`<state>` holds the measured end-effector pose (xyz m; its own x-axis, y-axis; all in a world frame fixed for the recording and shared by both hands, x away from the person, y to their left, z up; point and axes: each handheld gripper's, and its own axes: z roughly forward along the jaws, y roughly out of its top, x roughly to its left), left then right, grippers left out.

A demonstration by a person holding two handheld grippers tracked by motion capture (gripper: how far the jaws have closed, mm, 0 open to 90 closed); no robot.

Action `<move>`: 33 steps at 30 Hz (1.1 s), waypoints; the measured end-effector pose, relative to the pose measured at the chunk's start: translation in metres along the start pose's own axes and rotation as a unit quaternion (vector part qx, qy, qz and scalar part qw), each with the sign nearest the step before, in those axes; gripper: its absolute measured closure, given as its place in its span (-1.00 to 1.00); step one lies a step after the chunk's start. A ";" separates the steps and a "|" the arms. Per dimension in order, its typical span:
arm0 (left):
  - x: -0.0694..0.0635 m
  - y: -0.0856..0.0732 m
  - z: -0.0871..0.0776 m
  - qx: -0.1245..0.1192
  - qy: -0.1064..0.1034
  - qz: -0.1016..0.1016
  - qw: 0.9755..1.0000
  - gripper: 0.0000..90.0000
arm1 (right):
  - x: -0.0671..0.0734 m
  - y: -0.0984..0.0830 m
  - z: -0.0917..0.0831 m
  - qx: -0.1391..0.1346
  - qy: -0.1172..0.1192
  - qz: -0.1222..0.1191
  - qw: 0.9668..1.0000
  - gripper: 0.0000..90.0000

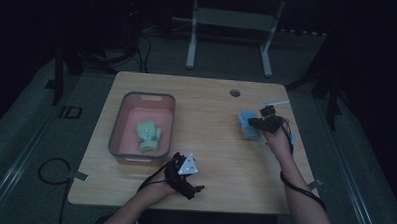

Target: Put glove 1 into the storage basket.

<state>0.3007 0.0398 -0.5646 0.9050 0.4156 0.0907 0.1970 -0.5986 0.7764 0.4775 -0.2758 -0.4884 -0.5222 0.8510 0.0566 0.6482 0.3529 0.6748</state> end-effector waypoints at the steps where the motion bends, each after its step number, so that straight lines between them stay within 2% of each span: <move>1: 0.000 0.000 0.000 0.001 0.001 0.000 1.000 -0.95 | 0.004 0.000 -0.004 -0.002 0.001 -0.001 1.000 0.90; 4: 0.000 0.000 0.000 0.001 0.000 0.000 1.000 -0.95 | 0.007 0.000 -0.006 -0.006 0.005 0.000 1.000 0.90; 5: 0.000 0.000 0.000 0.000 0.000 -0.002 1.000 -0.95 | 0.017 0.000 -0.016 -0.025 0.020 -0.001 0.999 0.90; 8: -0.001 0.000 0.000 0.002 -0.002 0.002 1.000 -0.95 | 0.030 0.000 -0.031 -0.046 0.027 -0.007 0.999 0.90; 11: 0.000 0.000 0.000 0.004 -0.001 0.002 1.000 -0.95 | 0.046 -0.002 -0.046 -0.056 0.024 -0.007 0.998 0.90; 12: 0.000 0.000 0.000 0.004 -0.001 0.002 1.000 -0.95 | 0.046 -0.002 -0.046 -0.056 0.024 -0.007 0.998 0.90; 15: -0.001 0.000 0.000 0.005 -0.001 0.005 1.000 -0.95 | 0.060 -0.009 -0.050 -0.051 0.012 -0.005 0.999 0.90; 19: -0.001 -0.001 0.000 0.003 -0.003 0.005 1.000 -0.95 | 0.070 -0.018 -0.050 -0.046 0.008 0.002 0.999 0.90; 20: -0.001 -0.001 0.000 0.003 -0.004 0.005 1.000 -0.95 | 0.076 -0.024 -0.049 -0.046 0.006 0.010 0.999 0.89; 22: -0.001 -0.001 0.000 0.004 -0.005 0.005 1.000 -0.95 | 0.079 -0.027 -0.049 -0.044 0.009 0.019 0.999 0.89; 23: -0.001 -0.001 0.001 0.003 -0.003 0.006 1.000 -0.95 | 0.086 -0.033 -0.048 -0.047 0.004 0.020 0.999 0.89; 26: -0.001 -0.001 0.001 0.003 -0.003 0.007 1.000 -0.96 | 0.092 -0.039 -0.046 -0.047 0.011 0.026 0.998 0.89; 29: -0.002 -0.002 0.001 0.005 -0.002 0.009 1.000 -0.95 | 0.104 -0.047 -0.041 -0.042 0.008 0.022 0.999 0.89; 30: -0.002 -0.002 0.001 0.005 -0.002 0.010 1.000 -0.95 | 0.109 -0.052 -0.036 -0.041 -0.002 0.017 0.999 0.89; 33: -0.002 -0.002 0.001 0.003 -0.003 0.008 1.000 -0.95 | 0.111 -0.056 -0.028 -0.031 0.002 0.019 0.999 0.89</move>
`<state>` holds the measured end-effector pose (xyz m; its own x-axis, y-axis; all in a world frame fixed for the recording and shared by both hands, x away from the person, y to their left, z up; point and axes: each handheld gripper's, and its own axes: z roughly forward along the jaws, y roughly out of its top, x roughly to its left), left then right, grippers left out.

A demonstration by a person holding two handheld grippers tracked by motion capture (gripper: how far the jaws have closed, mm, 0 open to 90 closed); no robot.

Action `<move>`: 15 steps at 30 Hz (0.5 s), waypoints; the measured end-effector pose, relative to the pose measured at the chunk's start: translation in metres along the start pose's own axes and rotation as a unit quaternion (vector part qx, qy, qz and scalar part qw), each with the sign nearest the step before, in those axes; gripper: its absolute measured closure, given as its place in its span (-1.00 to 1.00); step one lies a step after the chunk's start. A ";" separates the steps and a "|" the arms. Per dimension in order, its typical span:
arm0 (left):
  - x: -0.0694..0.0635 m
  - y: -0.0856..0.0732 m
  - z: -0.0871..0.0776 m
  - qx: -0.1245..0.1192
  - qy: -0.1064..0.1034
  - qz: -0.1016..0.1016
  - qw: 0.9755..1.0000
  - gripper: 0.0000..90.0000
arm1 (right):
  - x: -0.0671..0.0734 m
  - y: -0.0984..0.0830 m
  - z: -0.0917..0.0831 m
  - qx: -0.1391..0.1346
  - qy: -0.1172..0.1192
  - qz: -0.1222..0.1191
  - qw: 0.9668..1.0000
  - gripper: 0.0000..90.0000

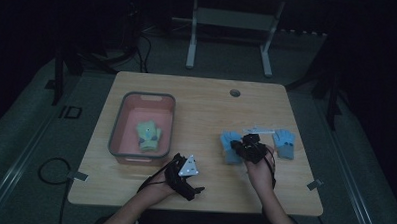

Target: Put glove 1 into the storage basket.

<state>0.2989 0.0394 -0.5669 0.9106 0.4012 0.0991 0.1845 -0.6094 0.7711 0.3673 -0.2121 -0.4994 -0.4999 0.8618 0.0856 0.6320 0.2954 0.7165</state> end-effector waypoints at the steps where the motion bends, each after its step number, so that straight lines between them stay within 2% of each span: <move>1: 0.000 0.000 0.000 -0.001 0.000 0.000 1.000 -0.95 | 0.001 -0.002 0.004 0.004 -0.005 -0.003 1.000 0.89; 8: 0.000 -0.001 0.000 0.000 -0.001 -0.001 1.000 -0.95 | -0.006 -0.010 0.023 0.021 0.002 0.002 1.000 0.89; 9: 0.000 -0.001 0.001 0.000 -0.002 -0.002 1.000 -0.95 | -0.008 -0.012 0.028 0.024 0.011 -0.001 1.000 0.89; 15: -0.002 -0.001 0.002 0.002 -0.003 0.003 1.000 -0.95 | -0.012 -0.021 0.043 0.042 0.008 0.001 0.999 0.81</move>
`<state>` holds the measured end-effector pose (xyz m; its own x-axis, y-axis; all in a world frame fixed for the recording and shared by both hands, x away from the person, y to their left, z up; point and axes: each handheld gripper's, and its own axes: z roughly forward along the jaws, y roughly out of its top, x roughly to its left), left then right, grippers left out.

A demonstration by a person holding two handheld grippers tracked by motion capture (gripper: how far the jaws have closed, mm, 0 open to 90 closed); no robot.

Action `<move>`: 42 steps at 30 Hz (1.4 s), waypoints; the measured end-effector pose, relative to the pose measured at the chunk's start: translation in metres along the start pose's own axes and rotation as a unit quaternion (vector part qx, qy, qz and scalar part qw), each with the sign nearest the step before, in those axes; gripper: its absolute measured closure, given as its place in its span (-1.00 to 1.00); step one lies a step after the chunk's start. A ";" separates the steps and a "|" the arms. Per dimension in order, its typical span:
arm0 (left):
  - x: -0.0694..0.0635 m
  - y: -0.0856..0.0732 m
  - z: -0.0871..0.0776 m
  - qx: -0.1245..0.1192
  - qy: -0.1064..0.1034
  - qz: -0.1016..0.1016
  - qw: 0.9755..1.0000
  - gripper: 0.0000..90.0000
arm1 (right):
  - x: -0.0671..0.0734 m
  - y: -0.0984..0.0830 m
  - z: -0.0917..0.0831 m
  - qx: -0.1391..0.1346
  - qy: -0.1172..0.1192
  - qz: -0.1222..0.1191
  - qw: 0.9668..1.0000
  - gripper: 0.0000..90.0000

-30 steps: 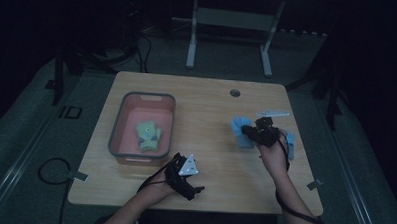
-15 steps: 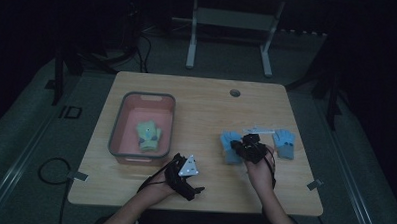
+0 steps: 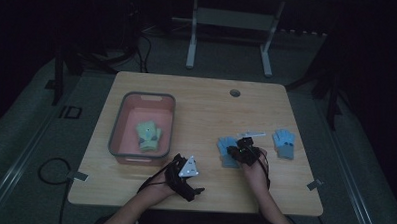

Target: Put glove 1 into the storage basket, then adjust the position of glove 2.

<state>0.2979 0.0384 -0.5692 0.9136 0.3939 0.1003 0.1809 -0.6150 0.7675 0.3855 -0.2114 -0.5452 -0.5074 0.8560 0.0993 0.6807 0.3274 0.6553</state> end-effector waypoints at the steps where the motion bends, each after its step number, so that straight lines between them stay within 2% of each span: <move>1: 0.000 0.000 0.000 0.000 -0.001 -0.001 1.000 -0.95 | -0.002 -0.002 0.002 -0.004 0.005 0.003 1.000 0.79; 4: 0.001 -0.001 0.000 0.001 -0.002 -0.001 1.000 -0.96 | -0.002 -0.003 0.002 -0.005 0.006 0.001 1.000 0.76; 8: 0.001 -0.001 0.001 0.002 -0.003 0.001 1.000 -0.95 | -0.002 -0.001 -0.002 -0.005 0.010 -0.002 1.000 0.62; 12: 0.001 -0.001 0.001 0.003 -0.004 0.001 1.000 -0.95 | -0.005 0.002 -0.015 -0.016 0.011 -0.015 1.000 0.54; 14: 0.001 -0.001 0.001 0.003 -0.005 -0.001 1.000 -0.95 | -0.011 0.003 -0.023 -0.018 0.009 -0.021 1.000 0.50; 16: 0.001 -0.001 0.001 0.003 -0.005 -0.001 1.000 -0.95 | -0.020 0.004 -0.032 -0.024 0.006 -0.023 0.999 0.50; 17: 0.001 -0.001 0.001 0.003 -0.005 -0.002 1.000 -0.95 | -0.030 0.004 -0.040 -0.030 0.000 -0.023 0.999 0.49; 18: 0.001 -0.001 0.001 0.003 -0.005 -0.002 1.000 -0.95 | -0.030 0.004 -0.040 -0.030 0.000 -0.023 0.999 0.49; 23: 0.001 -0.001 0.002 0.006 -0.006 -0.002 1.000 -0.95 | -0.058 0.000 -0.058 -0.036 -0.012 -0.017 0.999 0.50; 26: 0.001 -0.001 0.002 0.006 -0.006 -0.001 1.000 -0.95 | -0.072 -0.003 -0.066 -0.037 -0.032 -0.032 0.998 0.49; 30: 0.001 -0.001 0.002 0.005 -0.007 -0.002 1.000 -0.95 | -0.094 -0.004 -0.076 -0.047 -0.049 -0.031 0.997 0.49; 33: 0.001 -0.001 0.002 0.010 -0.010 -0.003 1.000 -0.95 | -0.114 -0.002 -0.079 -0.049 -0.064 -0.036 0.996 0.50; 38: 0.003 -0.002 0.002 0.007 -0.011 -0.008 1.000 -0.95 | -0.144 0.000 -0.082 -0.052 -0.070 -0.028 0.996 0.48; 42: 0.002 -0.002 0.002 0.009 -0.008 -0.003 1.000 -0.95 | -0.165 -0.004 -0.076 -0.035 -0.097 -0.014 0.995 0.44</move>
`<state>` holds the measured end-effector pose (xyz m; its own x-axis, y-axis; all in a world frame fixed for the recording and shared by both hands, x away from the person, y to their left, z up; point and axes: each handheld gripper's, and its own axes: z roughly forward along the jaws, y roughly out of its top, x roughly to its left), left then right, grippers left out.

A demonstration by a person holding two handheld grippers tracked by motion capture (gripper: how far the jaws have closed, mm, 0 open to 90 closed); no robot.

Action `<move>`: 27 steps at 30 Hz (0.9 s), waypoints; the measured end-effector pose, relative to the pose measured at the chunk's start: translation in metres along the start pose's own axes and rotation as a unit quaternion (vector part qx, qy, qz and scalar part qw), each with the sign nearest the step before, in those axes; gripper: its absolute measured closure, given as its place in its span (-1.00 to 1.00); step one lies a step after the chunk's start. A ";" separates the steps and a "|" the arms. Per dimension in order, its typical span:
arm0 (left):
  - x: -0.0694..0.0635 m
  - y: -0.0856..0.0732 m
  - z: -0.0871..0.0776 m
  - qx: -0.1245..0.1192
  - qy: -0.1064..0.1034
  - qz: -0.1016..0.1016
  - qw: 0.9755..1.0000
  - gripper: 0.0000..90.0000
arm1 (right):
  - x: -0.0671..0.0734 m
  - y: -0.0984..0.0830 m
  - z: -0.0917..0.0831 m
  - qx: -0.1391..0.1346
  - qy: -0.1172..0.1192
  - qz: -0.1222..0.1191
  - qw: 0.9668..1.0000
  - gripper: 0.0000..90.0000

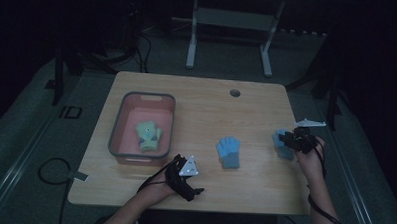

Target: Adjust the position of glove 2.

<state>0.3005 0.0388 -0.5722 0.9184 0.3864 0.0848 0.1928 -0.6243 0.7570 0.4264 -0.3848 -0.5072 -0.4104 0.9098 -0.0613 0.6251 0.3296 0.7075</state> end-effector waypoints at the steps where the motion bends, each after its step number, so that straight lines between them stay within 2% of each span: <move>1: 0.000 0.000 0.000 -0.001 0.000 0.000 1.000 -0.95 | -0.005 -0.003 0.003 0.006 -0.004 0.005 1.000 0.44; 3: 0.001 0.000 0.000 -0.003 -0.001 -0.001 1.000 -0.95 | -0.011 -0.009 0.008 0.017 -0.007 0.014 1.000 0.44; 4: 0.001 0.000 -0.001 -0.003 -0.001 -0.002 1.000 -0.95 | -0.015 -0.015 0.011 0.023 0.001 0.024 0.999 0.42; 8: 0.001 0.000 -0.001 -0.001 -0.001 0.001 1.000 -0.95 | -0.017 -0.023 0.018 0.044 -0.006 0.029 0.999 0.37; 10: 0.000 0.000 0.000 -0.001 0.000 0.002 1.000 -0.95 | -0.018 -0.028 0.019 0.035 -0.005 0.034 0.999 0.36; 13: 0.000 -0.001 0.000 0.001 0.000 0.003 1.000 -0.95 | -0.017 -0.031 0.020 0.026 -0.007 0.038 0.999 0.44; 17: 0.001 -0.001 0.000 0.001 0.000 0.002 1.000 -0.95 | -0.016 -0.031 0.019 0.028 -0.006 0.046 0.999 0.75; 27: 0.000 -0.001 0.000 0.002 0.001 0.003 1.000 -0.95 | -0.013 -0.026 0.015 0.031 -0.017 0.068 0.997 0.89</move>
<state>0.3008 0.0394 -0.5729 0.9191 0.3838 0.0895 0.1892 -0.6289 0.7541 0.4249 -0.4013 -0.5356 -0.2975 0.9547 0.0074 0.7135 0.2172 0.6662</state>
